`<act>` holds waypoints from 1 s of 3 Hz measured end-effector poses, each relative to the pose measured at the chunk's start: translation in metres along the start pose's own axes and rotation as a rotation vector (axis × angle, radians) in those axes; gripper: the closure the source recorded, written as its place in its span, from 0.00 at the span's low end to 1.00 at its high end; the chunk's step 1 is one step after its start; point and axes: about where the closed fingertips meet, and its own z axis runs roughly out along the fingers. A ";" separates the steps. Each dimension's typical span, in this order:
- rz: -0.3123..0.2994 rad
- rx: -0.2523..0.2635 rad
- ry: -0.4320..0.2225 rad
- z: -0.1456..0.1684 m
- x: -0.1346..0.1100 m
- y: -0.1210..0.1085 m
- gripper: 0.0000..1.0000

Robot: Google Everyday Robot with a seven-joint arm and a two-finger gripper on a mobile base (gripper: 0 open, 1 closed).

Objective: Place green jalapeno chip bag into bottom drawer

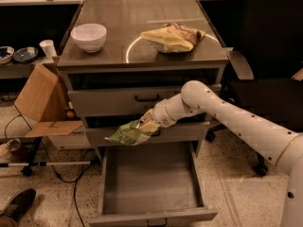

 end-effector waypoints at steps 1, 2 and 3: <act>0.000 0.000 0.000 0.000 0.000 0.000 1.00; 0.027 -0.010 -0.001 0.015 0.019 0.003 1.00; 0.121 -0.037 0.012 0.038 0.076 0.020 1.00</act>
Offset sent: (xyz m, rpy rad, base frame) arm -0.0045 -0.0058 -0.0521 0.0094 0.0551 -0.0310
